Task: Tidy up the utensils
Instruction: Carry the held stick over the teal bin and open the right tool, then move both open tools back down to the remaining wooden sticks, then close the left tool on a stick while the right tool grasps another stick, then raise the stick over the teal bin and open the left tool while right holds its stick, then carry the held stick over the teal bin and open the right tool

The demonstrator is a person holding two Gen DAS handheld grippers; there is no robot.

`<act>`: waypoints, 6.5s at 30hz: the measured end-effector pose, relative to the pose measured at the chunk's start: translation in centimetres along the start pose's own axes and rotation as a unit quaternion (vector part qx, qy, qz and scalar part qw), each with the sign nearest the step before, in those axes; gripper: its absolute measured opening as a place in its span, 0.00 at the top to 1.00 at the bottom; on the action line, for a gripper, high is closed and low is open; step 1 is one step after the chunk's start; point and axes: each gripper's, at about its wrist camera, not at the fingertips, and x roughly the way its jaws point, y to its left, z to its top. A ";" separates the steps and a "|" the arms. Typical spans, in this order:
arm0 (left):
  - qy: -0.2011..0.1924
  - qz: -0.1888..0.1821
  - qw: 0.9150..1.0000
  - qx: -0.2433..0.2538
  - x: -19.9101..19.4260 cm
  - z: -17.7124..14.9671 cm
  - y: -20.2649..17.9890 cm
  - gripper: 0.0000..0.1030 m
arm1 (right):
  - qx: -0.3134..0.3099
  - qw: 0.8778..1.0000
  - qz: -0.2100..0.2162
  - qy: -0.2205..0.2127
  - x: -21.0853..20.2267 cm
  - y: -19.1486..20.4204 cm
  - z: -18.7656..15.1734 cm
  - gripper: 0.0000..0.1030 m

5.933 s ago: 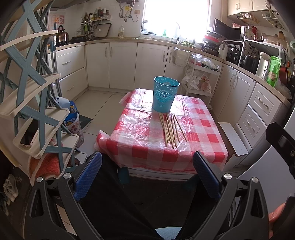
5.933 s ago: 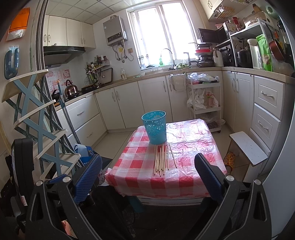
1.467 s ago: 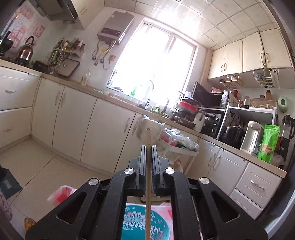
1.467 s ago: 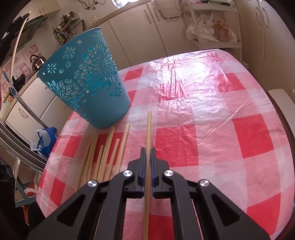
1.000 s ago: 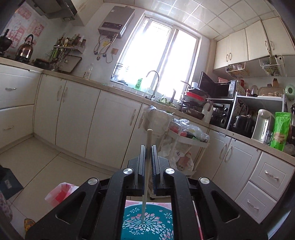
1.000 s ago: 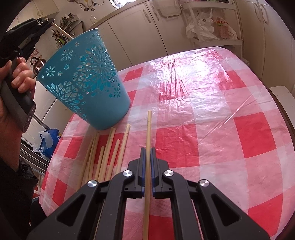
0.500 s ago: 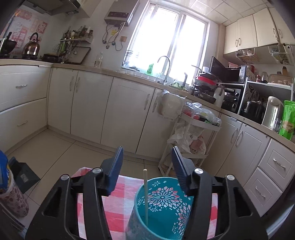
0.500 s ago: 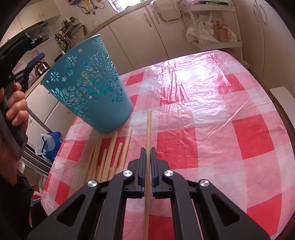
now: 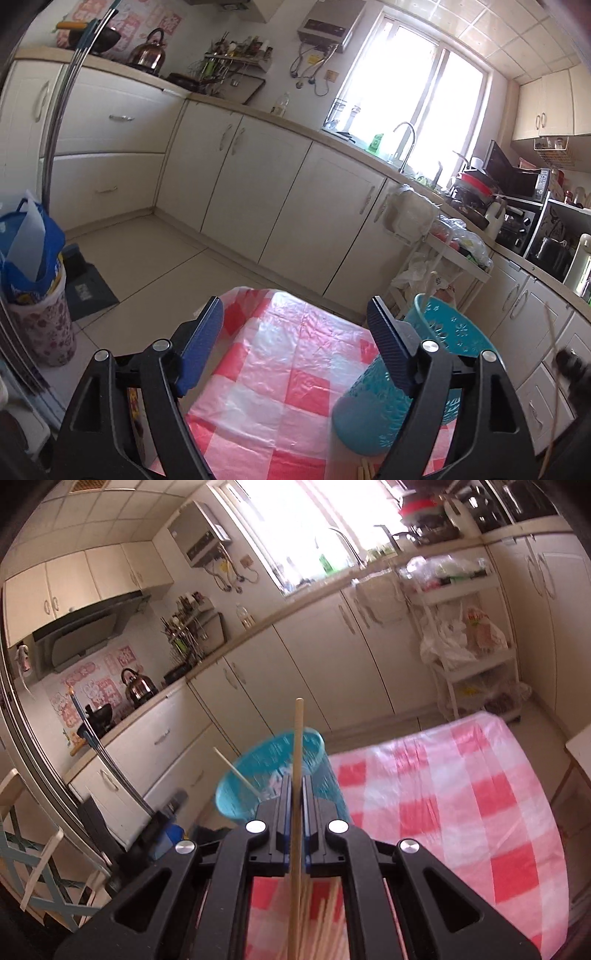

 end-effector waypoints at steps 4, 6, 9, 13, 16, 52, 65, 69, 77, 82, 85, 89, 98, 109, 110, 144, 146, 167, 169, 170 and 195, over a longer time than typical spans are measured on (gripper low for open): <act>0.013 0.000 1.000 -0.006 0.8 -0.6 0.8 0.27 | -0.010 0.999 0.006 -0.050 2.6 2.1 3.8 0.94; 0.008 -0.001 1.000 -0.005 0.6 -0.5 1.0 0.26 | -0.007 0.998 0.004 -0.069 4.1 2.4 5.0 0.94; 0.003 -0.003 1.000 -0.011 0.5 -0.2 1.2 0.26 | -0.009 0.996 -0.009 -0.090 6.1 2.8 6.0 0.94; 0.002 -0.004 1.000 -0.018 0.3 0.1 1.5 0.25 | -0.023 0.997 -0.031 -0.067 9.0 3.3 5.7 0.94; 0.002 -0.003 1.000 -0.021 0.3 0.1 1.6 0.24 | -0.038 0.997 -0.044 -0.051 9.8 3.3 4.6 0.94; 0.259 -0.036 0.952 0.160 -0.4 -10.9 -5.5 0.20 | -0.122 0.941 -0.183 0.257 8.1 -3.7 -14.7 0.73; 0.300 0.013 0.922 0.245 2.3 -12.7 -8.4 0.36 | -0.107 0.946 -0.156 0.265 6.8 -6.0 -14.0 0.91; 0.308 0.011 0.916 0.255 2.6 -12.5 -9.1 0.43 | -0.121 0.944 -0.149 0.268 7.2 -5.6 -14.1 0.80; 0.341 -0.025 0.907 0.245 3.3 -12.1 -9.9 0.80 | -0.112 0.941 -0.143 0.286 7.2 -6.0 -13.8 0.91; 0.349 -0.015 0.901 0.257 3.7 -11.9 -10.4 0.80 | -0.158 0.929 -0.157 0.297 7.8 -4.9 -14.1 0.91; 0.345 -0.019 0.901 0.262 3.6 -12.1 -10.2 0.93 | -0.151 0.930 -0.156 0.295 7.6 -4.9 -14.3 0.91; 0.343 -0.033 0.911 0.229 2.8 -11.4 -9.1 0.95 | -0.083 0.945 -0.133 0.288 6.5 -6.1 -14.1 0.94; 0.230 -0.085 0.953 0.175 -2.6 -6.3 -7.6 0.95 | 0.062 0.970 -0.094 0.214 2.8 -9.4 -14.1 0.94; -0.031 -0.182 0.977 0.109 -8.8 6.2 -12.2 0.95 | 0.051 0.971 -0.099 0.214 3.2 -9.2 -14.0 0.94; -0.043 -0.189 0.975 0.105 -8.6 7.1 -12.8 0.95 | 0.049 0.970 -0.098 0.215 3.1 -9.1 -14.2 0.94; -0.053 -0.116 0.985 0.119 3.8 4.1 -15.6 0.95 | 0.096 0.969 -0.076 0.216 3.0 -10.7 -14.1 0.94; -0.043 -0.114 0.985 0.123 3.9 4.0 -15.5 0.95 | 0.097 0.969 -0.076 0.216 3.0 -10.7 -14.1 0.94; 0.056 -0.034 0.992 0.110 -1.1 -4.4 -4.2 0.45 | 0.102 0.988 -0.021 0.115 -0.5 -7.7 -9.9 0.94; 0.073 -0.032 0.992 0.099 -0.3 -5.4 -3.2 0.45 | 0.083 0.993 -0.008 0.089 -1.0 -5.8 -7.9 0.94; 0.081 -0.033 0.992 0.094 0.1 -5.7 -2.9 0.45 | 0.077 0.994 -0.002 0.078 -1.2 -5.1 -7.0 0.94; 0.085 -0.055 0.994 0.031 0.3 -4.2 -0.7 0.44 | -0.054 0.996 -0.037 -0.064 9.9 4.3 4.5 0.94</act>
